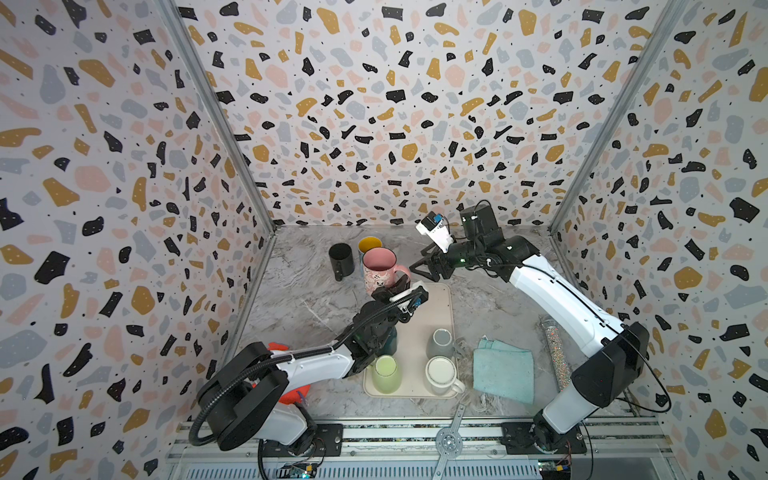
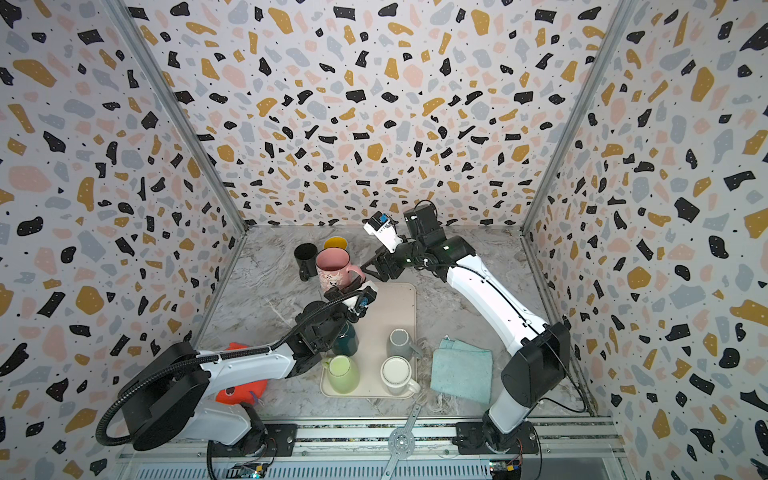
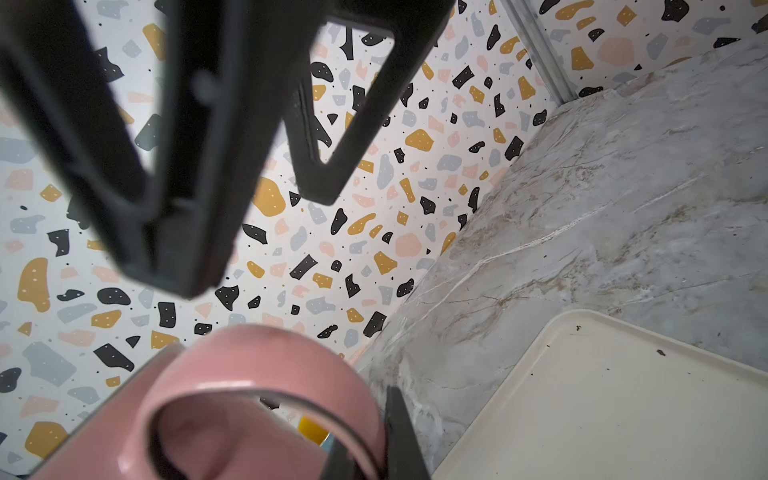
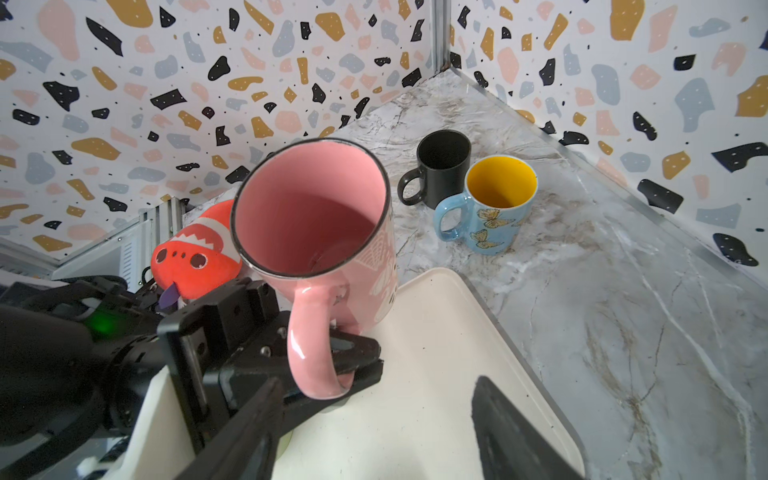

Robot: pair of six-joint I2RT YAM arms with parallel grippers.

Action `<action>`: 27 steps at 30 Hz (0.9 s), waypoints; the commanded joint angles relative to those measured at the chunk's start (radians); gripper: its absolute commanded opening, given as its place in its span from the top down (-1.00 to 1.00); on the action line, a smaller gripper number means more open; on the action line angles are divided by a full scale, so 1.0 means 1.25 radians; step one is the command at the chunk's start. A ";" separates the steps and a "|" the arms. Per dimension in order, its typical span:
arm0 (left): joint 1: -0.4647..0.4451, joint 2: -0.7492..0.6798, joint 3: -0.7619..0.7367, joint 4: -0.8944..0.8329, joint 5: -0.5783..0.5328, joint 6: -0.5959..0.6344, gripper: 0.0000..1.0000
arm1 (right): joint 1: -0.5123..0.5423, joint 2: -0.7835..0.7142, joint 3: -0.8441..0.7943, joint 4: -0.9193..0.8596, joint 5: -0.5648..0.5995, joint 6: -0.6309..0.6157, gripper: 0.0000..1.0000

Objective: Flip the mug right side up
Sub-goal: 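Close the right gripper on the pink mug's handle held by the left gripper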

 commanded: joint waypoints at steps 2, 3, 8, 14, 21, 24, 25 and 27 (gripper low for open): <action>-0.015 -0.014 0.021 0.130 -0.019 0.067 1.00 | 0.001 0.012 0.035 -0.034 -0.036 -0.035 -0.48; -0.018 -0.013 0.022 0.127 -0.024 0.073 1.00 | 0.001 0.014 0.035 -0.034 -0.043 -0.037 -0.48; -0.023 -0.004 0.024 0.124 -0.044 0.093 1.00 | 0.007 0.020 0.038 -0.036 -0.062 -0.047 -0.49; -0.031 0.008 0.033 0.125 -0.053 0.123 1.00 | 0.011 0.030 0.038 -0.041 -0.064 -0.046 -0.46; -0.038 0.020 0.041 0.133 -0.061 0.136 1.00 | 0.015 0.047 0.042 -0.052 -0.070 -0.047 -0.40; -0.038 0.022 0.044 0.135 -0.066 0.141 1.00 | 0.016 0.053 0.046 -0.065 -0.074 -0.051 -0.36; -0.038 0.022 0.046 0.133 -0.068 0.142 1.00 | 0.017 0.056 0.047 -0.070 -0.074 -0.052 -0.36; -0.038 0.023 0.047 0.134 -0.069 0.146 1.00 | 0.017 0.057 0.048 -0.077 -0.073 -0.057 -0.36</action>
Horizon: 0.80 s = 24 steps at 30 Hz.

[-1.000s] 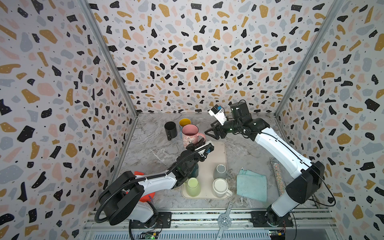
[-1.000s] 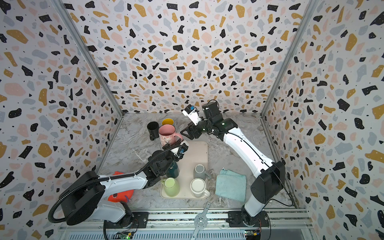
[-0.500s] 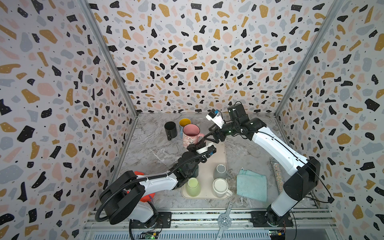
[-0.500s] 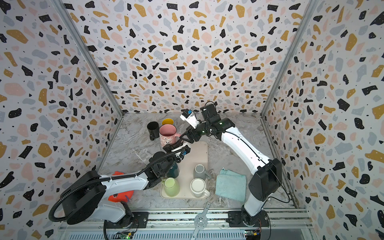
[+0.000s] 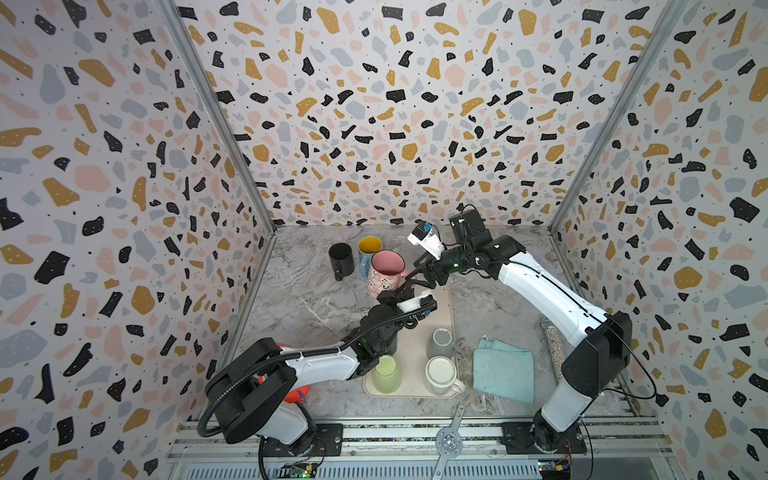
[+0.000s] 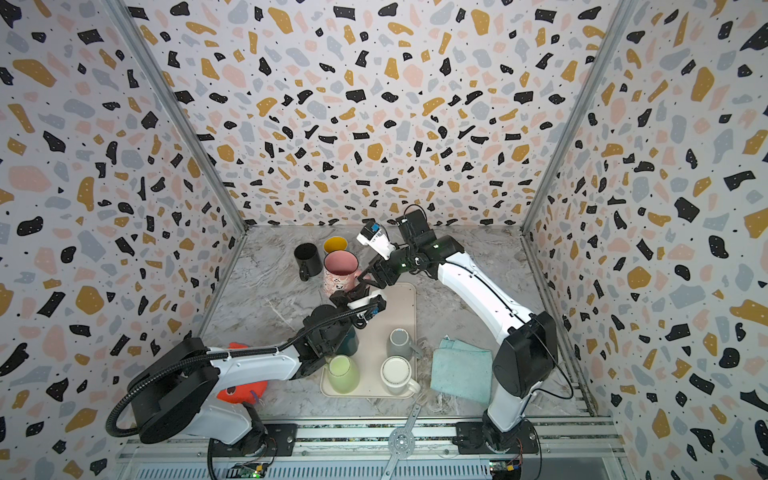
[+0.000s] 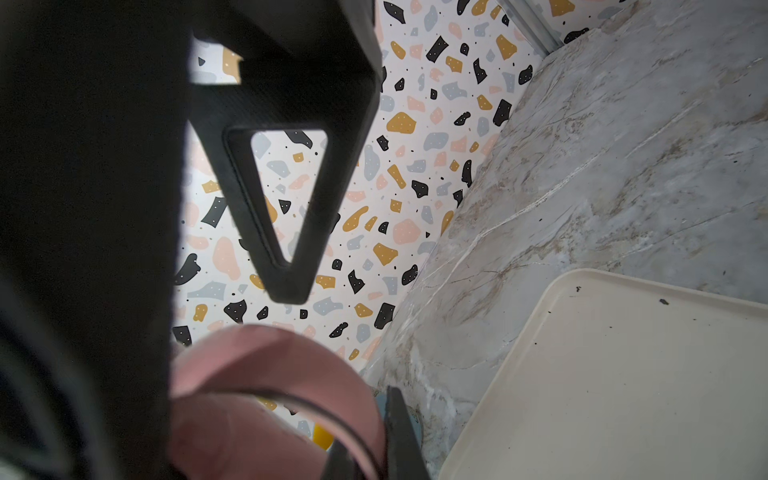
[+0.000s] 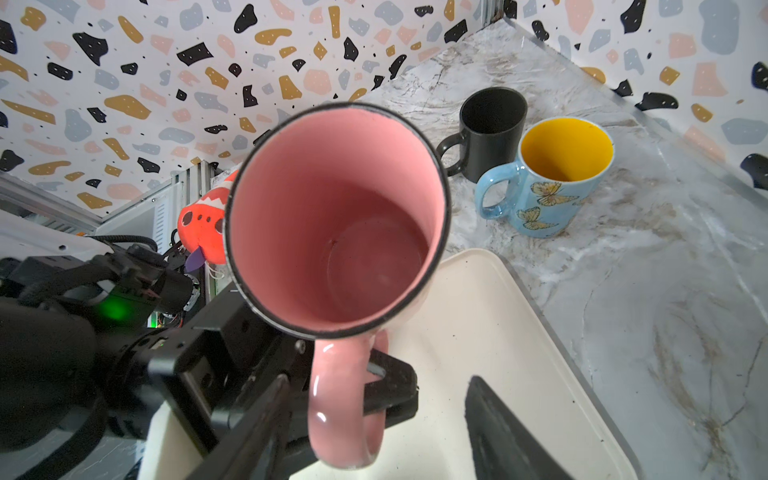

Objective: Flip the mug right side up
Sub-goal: 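Close the right gripper on the pink mug's handle held by the left gripper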

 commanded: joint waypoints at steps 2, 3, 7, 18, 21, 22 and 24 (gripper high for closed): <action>-0.004 -0.012 0.044 0.136 -0.016 0.032 1.00 | 0.006 -0.004 0.035 -0.033 -0.007 -0.013 -0.36; -0.007 -0.014 0.044 0.136 -0.014 0.033 1.00 | 0.006 -0.003 0.035 -0.033 -0.008 -0.013 -0.35; -0.008 -0.015 0.046 0.135 -0.011 0.042 1.00 | 0.007 0.011 0.041 -0.035 -0.009 -0.010 -0.31; -0.008 -0.017 0.051 0.134 -0.014 0.055 1.00 | 0.014 0.045 0.067 -0.065 -0.006 -0.008 -0.10; -0.009 -0.018 0.051 0.134 -0.013 0.058 1.00 | 0.014 0.048 0.066 -0.065 -0.002 -0.006 -0.07; -0.009 -0.019 0.051 0.134 -0.012 0.058 1.00 | 0.013 0.050 0.066 -0.065 -0.002 -0.005 -0.04; -0.009 -0.020 0.050 0.132 -0.011 0.058 1.00 | 0.014 0.052 0.067 -0.064 -0.001 -0.003 0.03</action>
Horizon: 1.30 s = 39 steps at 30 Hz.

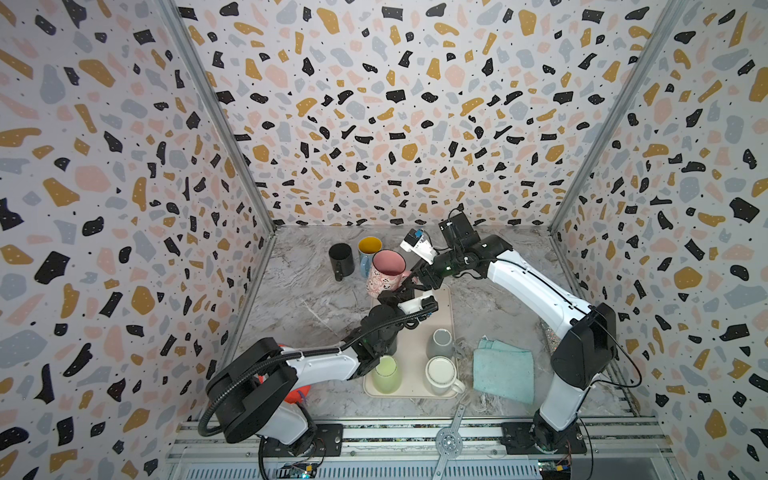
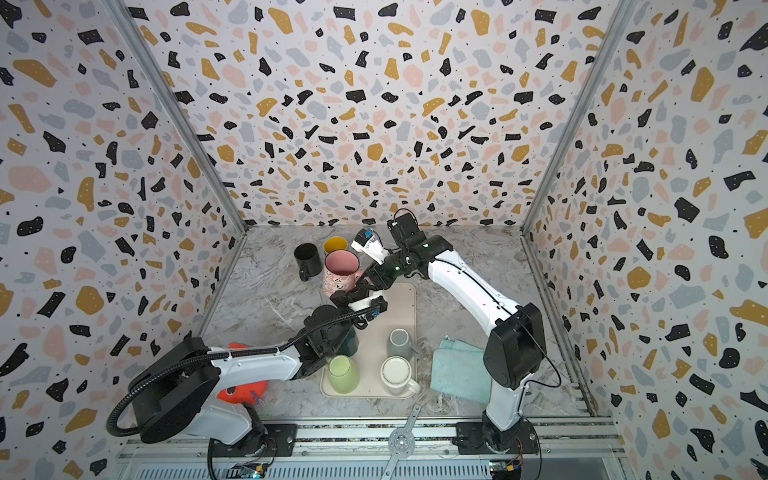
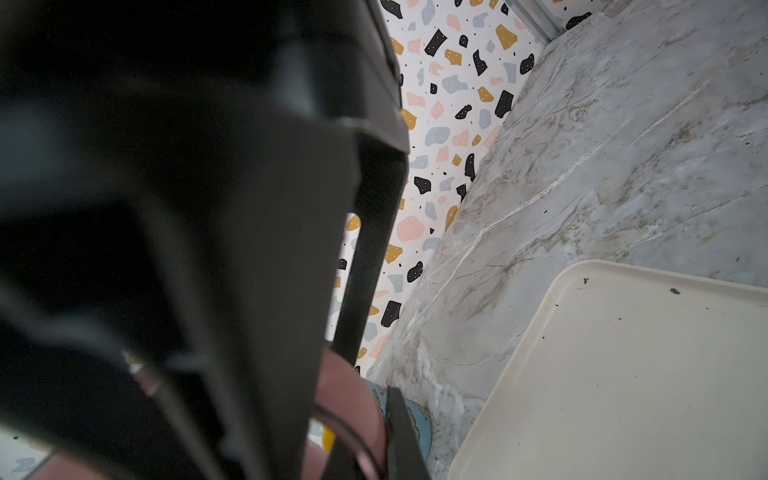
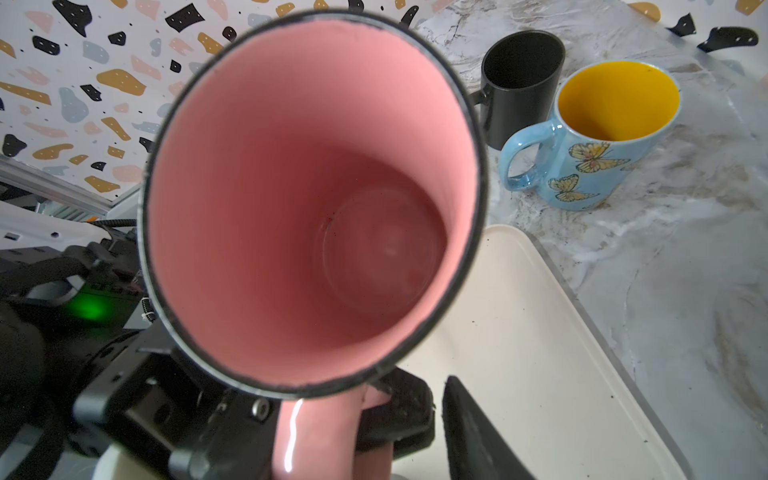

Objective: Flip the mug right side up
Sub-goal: 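Close the right gripper on the pink mug's handle held by the left gripper, then open the left gripper and withdraw it from the pink mug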

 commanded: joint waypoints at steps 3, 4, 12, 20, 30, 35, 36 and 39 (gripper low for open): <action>-0.005 -0.024 0.046 0.132 -0.004 0.031 1.00 | 0.001 -0.002 0.032 -0.015 0.006 0.004 0.10; -0.005 -0.025 0.046 0.132 -0.004 0.031 1.00 | 0.001 -0.001 0.033 -0.015 0.007 0.005 0.11; -0.007 -0.027 0.042 0.124 -0.007 0.031 1.00 | 0.000 -0.001 0.034 -0.004 0.022 0.021 0.98; -0.007 -0.028 0.042 0.120 -0.020 0.030 1.00 | 0.000 -0.003 0.023 0.020 0.035 0.042 1.00; -0.010 -0.028 0.046 0.114 -0.037 0.027 0.76 | -0.001 -0.052 -0.038 0.120 0.065 0.094 1.00; -0.011 -0.031 0.047 0.111 -0.039 0.022 0.60 | 0.000 -0.076 -0.076 0.168 0.090 0.121 1.00; -0.011 -0.032 0.048 0.111 -0.040 0.022 0.59 | 0.000 -0.077 -0.078 0.172 0.098 0.124 1.00; -0.011 -0.036 0.047 0.108 -0.040 0.021 0.55 | -0.001 -0.079 -0.081 0.182 0.117 0.133 1.00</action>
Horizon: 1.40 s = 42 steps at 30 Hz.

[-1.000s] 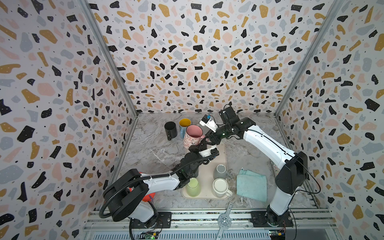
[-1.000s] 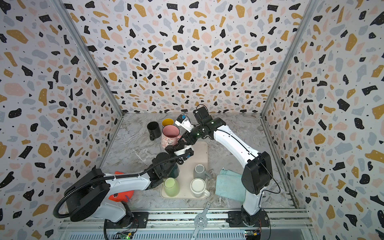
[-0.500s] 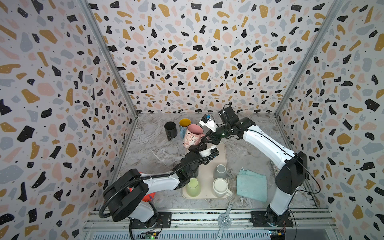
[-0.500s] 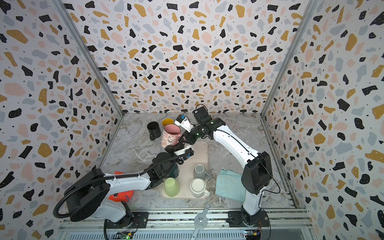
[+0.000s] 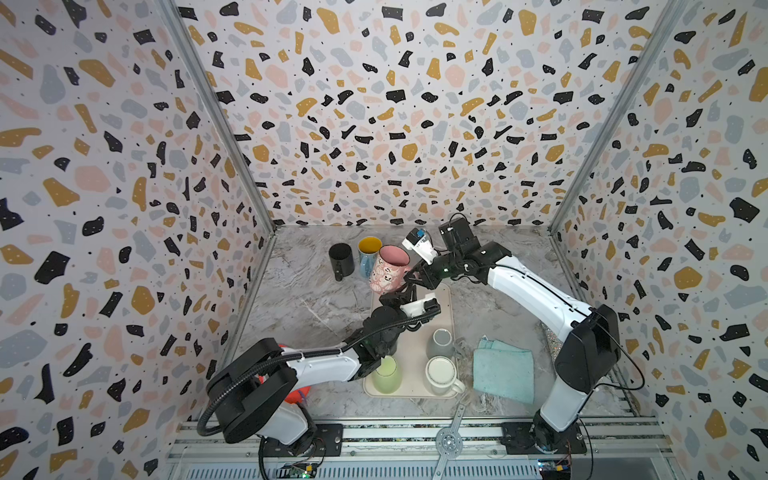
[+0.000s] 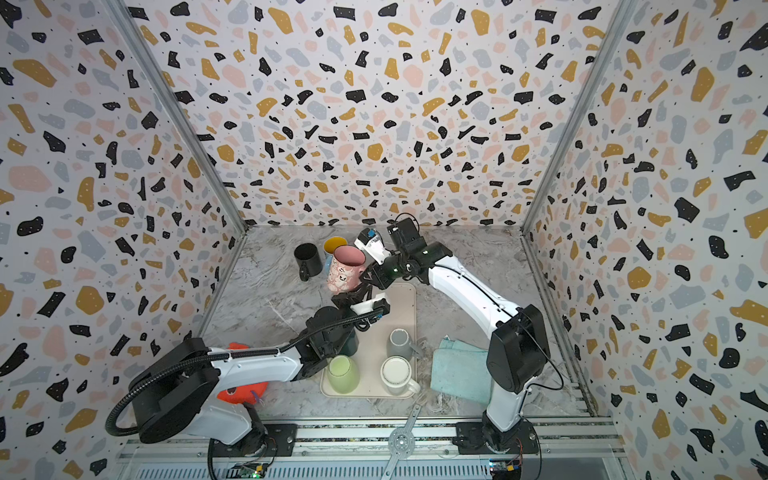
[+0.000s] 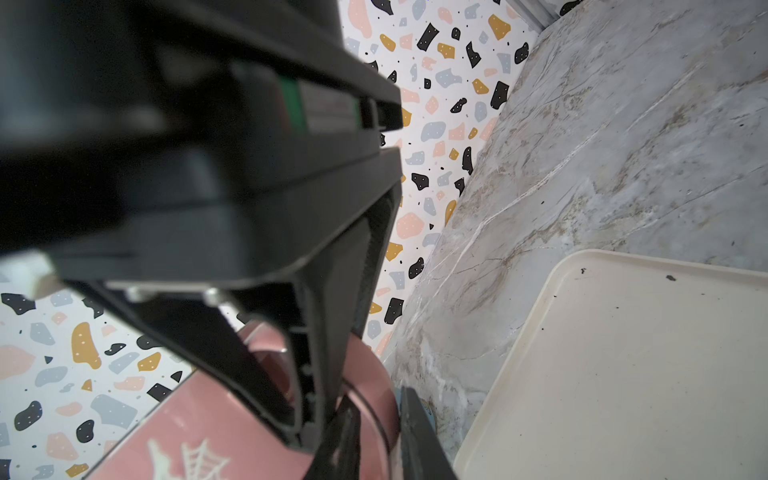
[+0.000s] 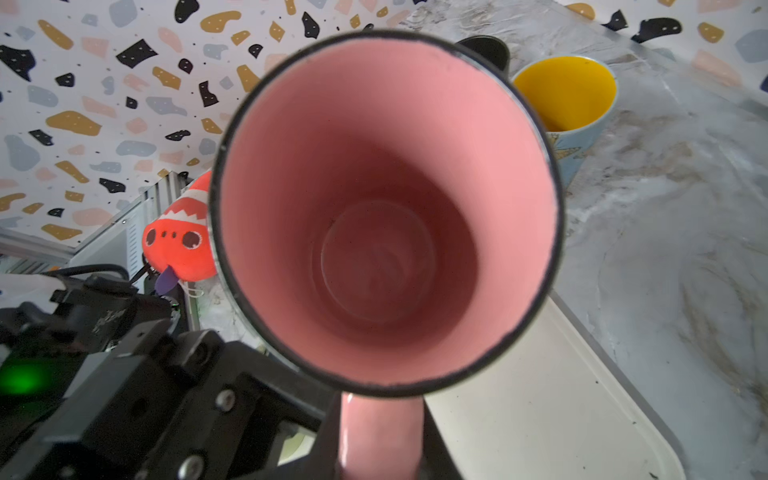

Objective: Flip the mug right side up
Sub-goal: 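Open the left gripper and withdraw it from the pink mug, then carry the pink mug with the right gripper and lower it beside the blue mug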

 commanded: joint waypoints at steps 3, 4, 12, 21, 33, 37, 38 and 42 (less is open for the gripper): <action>0.001 -0.045 0.042 0.113 -0.021 -0.005 0.47 | -0.009 -0.051 0.003 0.066 0.053 0.031 1.00; 0.001 -0.048 0.041 0.111 -0.021 -0.006 0.45 | -0.009 -0.052 0.003 0.070 0.063 0.036 1.00; 0.001 -0.087 0.045 0.065 -0.076 -0.045 0.41 | -0.013 -0.027 0.053 0.083 0.192 0.096 1.00; 0.031 -0.171 0.131 -0.144 -0.169 -0.269 0.32 | -0.013 0.040 0.094 0.107 0.309 0.157 1.00; 0.247 -0.286 0.225 -0.412 0.030 -0.663 0.25 | 0.008 0.188 0.219 0.102 0.470 0.192 1.00; 0.303 -0.291 0.236 -0.454 0.107 -0.743 0.25 | 0.018 0.245 0.271 0.098 0.507 0.202 1.00; 0.313 -0.292 0.236 -0.458 0.125 -0.757 0.25 | 0.020 0.253 0.275 0.102 0.519 0.205 1.00; 0.346 -0.293 0.235 -0.467 0.202 -0.823 0.25 | 0.031 0.274 0.265 0.140 0.550 0.204 1.00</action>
